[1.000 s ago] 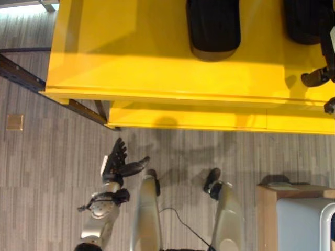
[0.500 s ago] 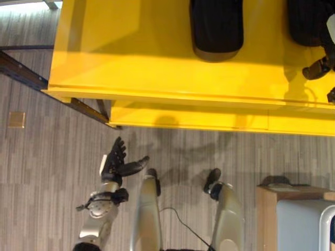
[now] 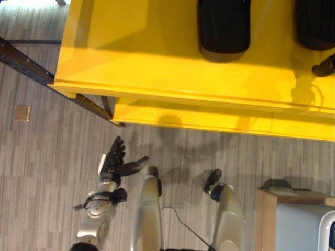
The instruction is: Move parts from the plastic box to the shelf.
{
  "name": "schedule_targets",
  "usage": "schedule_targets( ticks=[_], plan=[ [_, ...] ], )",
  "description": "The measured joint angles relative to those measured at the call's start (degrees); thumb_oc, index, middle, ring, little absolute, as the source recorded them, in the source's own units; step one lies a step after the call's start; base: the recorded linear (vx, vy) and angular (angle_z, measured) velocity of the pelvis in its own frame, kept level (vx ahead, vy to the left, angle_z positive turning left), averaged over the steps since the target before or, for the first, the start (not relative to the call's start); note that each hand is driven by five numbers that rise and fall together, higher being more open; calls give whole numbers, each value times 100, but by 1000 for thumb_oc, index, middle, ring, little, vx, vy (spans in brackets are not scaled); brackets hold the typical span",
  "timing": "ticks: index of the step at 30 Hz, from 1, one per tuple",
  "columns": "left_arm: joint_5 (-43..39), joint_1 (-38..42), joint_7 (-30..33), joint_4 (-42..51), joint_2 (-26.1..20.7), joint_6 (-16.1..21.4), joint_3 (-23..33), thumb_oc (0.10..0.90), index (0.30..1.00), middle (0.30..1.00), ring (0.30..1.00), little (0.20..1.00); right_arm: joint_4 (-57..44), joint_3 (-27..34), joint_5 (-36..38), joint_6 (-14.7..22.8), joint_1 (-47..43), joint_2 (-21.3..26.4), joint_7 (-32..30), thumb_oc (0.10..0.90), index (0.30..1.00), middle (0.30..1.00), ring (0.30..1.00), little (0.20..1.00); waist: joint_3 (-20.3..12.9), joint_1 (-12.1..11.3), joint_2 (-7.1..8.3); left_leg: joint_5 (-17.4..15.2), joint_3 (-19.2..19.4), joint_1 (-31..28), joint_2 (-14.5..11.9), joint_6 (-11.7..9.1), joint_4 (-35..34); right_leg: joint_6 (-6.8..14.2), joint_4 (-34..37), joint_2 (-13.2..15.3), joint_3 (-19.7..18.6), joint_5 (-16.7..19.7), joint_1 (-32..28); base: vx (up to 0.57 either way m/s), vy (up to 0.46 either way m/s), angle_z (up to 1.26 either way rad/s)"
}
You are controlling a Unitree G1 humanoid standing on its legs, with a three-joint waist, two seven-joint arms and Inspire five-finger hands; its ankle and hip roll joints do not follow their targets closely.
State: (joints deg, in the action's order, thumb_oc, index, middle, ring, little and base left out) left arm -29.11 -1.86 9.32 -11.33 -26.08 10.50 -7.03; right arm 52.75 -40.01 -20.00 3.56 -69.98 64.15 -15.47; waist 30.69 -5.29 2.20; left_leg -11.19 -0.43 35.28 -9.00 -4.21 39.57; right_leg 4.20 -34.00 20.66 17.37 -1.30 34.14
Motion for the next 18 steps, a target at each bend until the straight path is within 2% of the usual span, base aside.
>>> schedule_targets(
  ticks=[8,18],
  plan=[
    [-64,-5,-23,0,-2,1,-5,900,1000,1000,1000,1000,666,-2,234,17,7,-141,149,900,1000,1000,1000,1000,-2,-88,-5,9,8,-8,0,-10,-1,-3,-15,3,4,12,1,0,0,0],
    [-213,-31,-113,-1,-5,8,-5,900,1000,1000,1000,1000,765,-10,323,50,16,-272,312,900,1000,1000,1000,1000,-8,-163,-24,32,7,-8,11,-38,-9,-2,-27,23,9,11,-1,0,0,0]
  ],
)
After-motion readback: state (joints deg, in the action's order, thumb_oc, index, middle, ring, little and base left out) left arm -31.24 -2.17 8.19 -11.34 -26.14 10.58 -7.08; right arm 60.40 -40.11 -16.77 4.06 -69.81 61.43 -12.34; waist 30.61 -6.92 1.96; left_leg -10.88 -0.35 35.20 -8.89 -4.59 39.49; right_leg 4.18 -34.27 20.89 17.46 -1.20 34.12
